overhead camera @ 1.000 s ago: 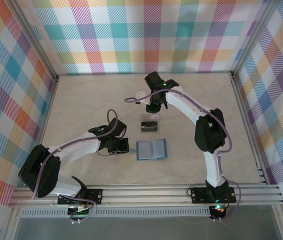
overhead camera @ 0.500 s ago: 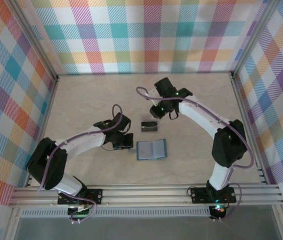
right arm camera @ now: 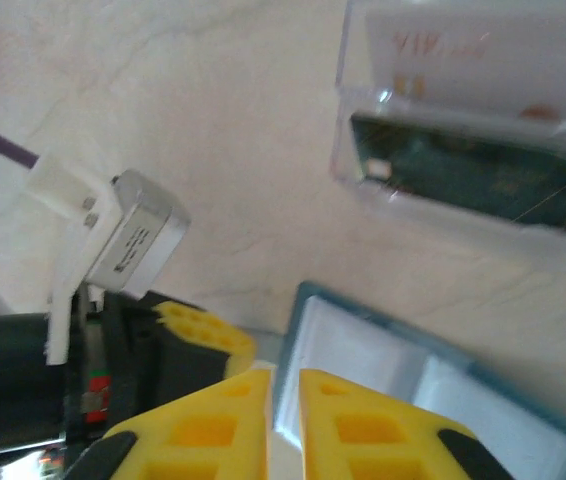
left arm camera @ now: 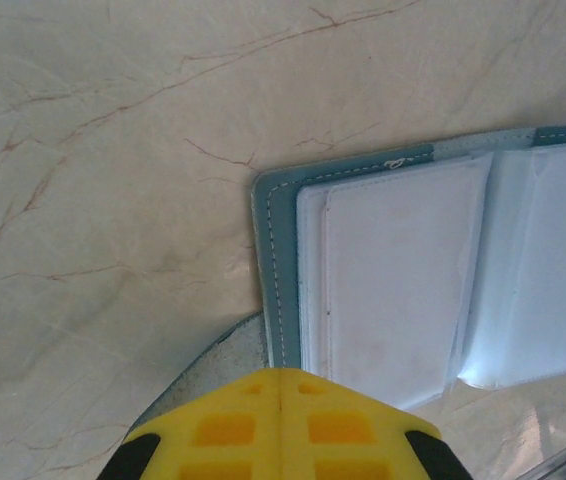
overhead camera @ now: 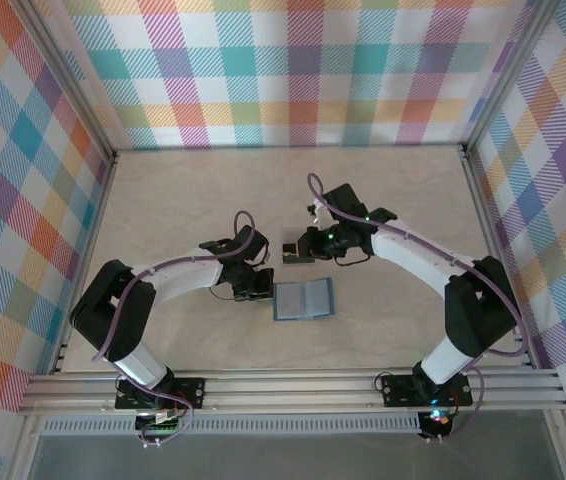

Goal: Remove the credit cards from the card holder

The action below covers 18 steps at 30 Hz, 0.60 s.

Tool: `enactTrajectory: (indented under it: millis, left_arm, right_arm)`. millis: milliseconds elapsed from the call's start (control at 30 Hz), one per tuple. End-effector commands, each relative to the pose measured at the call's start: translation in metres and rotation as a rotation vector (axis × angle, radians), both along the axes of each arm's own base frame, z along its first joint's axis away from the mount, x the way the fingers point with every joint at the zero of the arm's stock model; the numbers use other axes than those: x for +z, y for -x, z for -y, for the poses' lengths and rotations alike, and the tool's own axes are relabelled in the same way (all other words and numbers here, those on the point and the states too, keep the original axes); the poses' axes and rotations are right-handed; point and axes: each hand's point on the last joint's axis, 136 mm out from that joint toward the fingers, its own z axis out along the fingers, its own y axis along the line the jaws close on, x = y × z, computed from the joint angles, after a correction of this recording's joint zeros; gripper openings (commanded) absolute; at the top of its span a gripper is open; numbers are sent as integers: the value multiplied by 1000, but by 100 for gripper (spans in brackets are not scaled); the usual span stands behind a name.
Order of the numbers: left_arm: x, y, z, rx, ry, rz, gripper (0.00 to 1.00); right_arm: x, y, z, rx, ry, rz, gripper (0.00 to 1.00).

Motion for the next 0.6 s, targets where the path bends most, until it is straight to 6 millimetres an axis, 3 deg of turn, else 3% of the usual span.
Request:
enactTrajectory:
  millis: [0, 200, 567]
  left_arm:
    - [2, -5, 5, -12, 16, -4, 1]
    - [-11, -2, -2, -14, -27, -20, 0]
    - [-28, 5, -10, -6, -67, -52, 0]
  right_arm:
    - [-7, 17, -18, -36, -128, -167, 15]
    - [-38, 27, -18, -73, -109, -260, 14]
    - [-67, 46, -36, -67, -60, -341, 13]
